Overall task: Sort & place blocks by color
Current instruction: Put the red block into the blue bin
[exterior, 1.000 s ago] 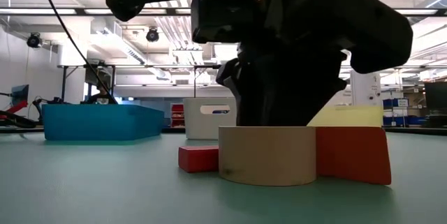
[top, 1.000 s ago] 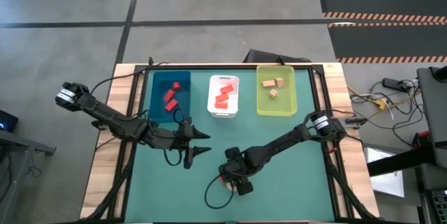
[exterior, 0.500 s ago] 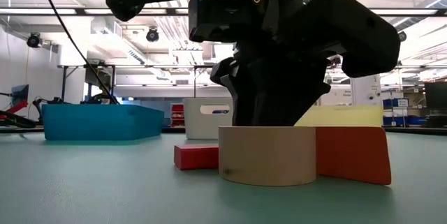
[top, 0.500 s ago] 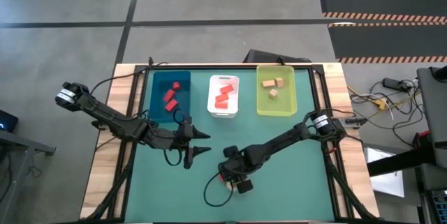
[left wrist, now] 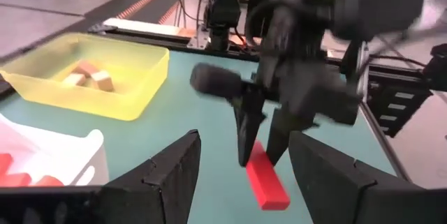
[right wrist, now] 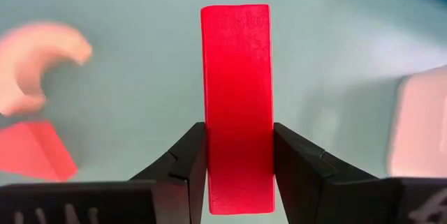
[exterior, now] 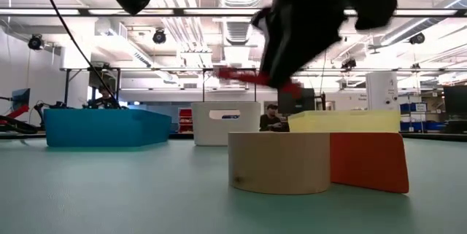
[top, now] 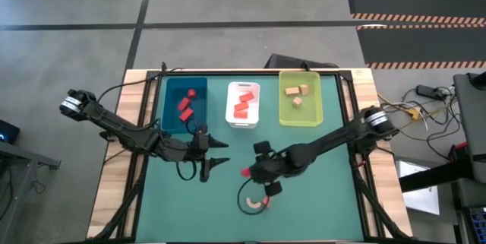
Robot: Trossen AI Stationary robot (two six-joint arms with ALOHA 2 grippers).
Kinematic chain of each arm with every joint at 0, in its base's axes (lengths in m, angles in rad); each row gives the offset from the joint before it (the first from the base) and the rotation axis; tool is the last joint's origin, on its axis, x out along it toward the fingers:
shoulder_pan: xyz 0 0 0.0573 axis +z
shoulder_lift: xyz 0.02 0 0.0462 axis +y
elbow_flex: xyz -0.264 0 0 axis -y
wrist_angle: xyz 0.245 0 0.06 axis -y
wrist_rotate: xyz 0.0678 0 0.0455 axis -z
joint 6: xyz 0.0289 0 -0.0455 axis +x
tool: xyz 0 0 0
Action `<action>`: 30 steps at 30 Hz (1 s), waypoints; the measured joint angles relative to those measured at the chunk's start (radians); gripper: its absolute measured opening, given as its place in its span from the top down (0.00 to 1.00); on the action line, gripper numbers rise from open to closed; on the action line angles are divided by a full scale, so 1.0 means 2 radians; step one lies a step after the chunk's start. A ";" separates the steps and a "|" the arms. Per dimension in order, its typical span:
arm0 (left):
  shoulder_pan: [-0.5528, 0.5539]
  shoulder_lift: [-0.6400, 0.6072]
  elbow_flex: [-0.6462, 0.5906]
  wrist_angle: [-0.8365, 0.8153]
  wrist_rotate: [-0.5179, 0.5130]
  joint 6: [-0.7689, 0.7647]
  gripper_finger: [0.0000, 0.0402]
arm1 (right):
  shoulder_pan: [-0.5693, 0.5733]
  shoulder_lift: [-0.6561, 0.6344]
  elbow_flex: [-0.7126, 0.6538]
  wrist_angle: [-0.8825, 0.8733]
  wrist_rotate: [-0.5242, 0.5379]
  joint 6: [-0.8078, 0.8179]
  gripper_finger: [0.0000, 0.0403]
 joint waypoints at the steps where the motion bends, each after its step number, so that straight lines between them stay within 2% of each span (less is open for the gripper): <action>1: 0.000 -0.001 0.000 0.003 -0.003 0.004 0.49 | 0.000 -0.017 -0.015 0.021 0.002 0.000 0.71; 7: 0.000 -0.007 0.001 0.008 -0.019 0.019 0.49 | 0.000 -0.100 -0.130 0.183 -0.004 -0.023 0.71; 12: 0.000 -0.009 -0.002 0.059 -0.020 0.055 0.49 | 0.000 -0.158 -0.221 0.348 -0.004 -0.061 0.71; 17: 0.000 -0.009 -0.002 0.099 -0.021 0.091 0.49 | -0.003 -0.191 -0.285 0.510 -0.004 -0.105 0.71; 22: 0.000 -0.001 -0.005 0.141 -0.021 0.109 0.49 | -0.022 -0.192 -0.319 0.650 -0.025 -0.111 0.71; 30: -0.004 0.045 -0.009 0.234 -0.019 0.159 0.49 | -0.044 -0.152 -0.335 0.786 -0.043 -0.093 0.71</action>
